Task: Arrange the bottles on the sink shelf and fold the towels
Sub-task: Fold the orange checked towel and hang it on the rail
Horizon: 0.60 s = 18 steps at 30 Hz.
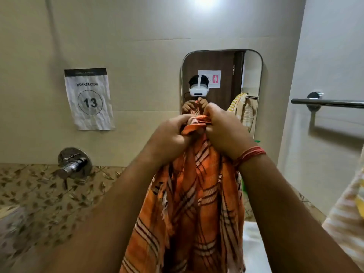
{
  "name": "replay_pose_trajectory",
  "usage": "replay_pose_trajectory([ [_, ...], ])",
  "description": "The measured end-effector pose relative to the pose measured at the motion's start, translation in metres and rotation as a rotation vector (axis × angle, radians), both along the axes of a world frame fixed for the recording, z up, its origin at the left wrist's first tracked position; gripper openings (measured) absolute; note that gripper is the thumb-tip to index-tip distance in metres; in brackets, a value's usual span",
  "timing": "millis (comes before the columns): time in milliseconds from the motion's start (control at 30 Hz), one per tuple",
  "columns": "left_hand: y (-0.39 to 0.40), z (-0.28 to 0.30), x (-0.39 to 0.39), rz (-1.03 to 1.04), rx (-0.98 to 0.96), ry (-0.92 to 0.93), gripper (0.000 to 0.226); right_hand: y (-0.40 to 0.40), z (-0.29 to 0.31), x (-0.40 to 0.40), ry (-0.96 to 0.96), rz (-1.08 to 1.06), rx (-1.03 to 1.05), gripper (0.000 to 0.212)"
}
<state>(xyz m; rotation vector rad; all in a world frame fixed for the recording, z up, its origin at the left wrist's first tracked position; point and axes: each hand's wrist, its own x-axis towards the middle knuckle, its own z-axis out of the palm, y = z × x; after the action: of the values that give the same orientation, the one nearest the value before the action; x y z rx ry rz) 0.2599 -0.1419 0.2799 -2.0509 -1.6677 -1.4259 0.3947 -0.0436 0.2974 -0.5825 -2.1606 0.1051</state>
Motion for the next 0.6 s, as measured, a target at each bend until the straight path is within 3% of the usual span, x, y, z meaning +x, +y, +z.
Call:
replay_pose_trajectory([
  [33,0.001,-0.001,-0.005,0.032,0.053,-0.070,0.017,0.003,0.000,0.001,-0.012,-0.004,0.017,0.016],
  [167,-0.005,-0.002,-0.037,0.288,0.165,-0.287,0.024,0.018,-0.020,0.011,-0.273,-0.119,-0.028,0.011],
  [267,-0.003,-0.005,-0.034,0.360,0.136,-0.268,0.022,0.017,-0.031,0.010,-0.363,-0.154,-0.079,0.007],
  [333,-0.003,-0.008,-0.022,0.286,0.047,-0.167,0.026,0.013,-0.028,0.006,-0.311,-0.050,-0.137,0.011],
  [400,-0.004,-0.007,-0.012,0.119,-0.060,-0.028,0.061,0.007,-0.021,0.005,-0.170,0.103,-0.303,0.018],
  [433,-0.004,-0.006,-0.007,0.057,-0.085,0.049,0.068,0.004,-0.017,0.005,-0.085,0.174,-0.399,0.019],
  [500,-0.004,-0.003,0.000,0.019,-0.034,0.142,0.054,-0.001,-0.012,0.007,0.065,0.281,-0.545,0.018],
  [600,-0.001,-0.002,-0.003,0.193,0.177,-0.009,0.017,-0.001,-0.012,0.016,0.119,0.394,-0.591,0.027],
])
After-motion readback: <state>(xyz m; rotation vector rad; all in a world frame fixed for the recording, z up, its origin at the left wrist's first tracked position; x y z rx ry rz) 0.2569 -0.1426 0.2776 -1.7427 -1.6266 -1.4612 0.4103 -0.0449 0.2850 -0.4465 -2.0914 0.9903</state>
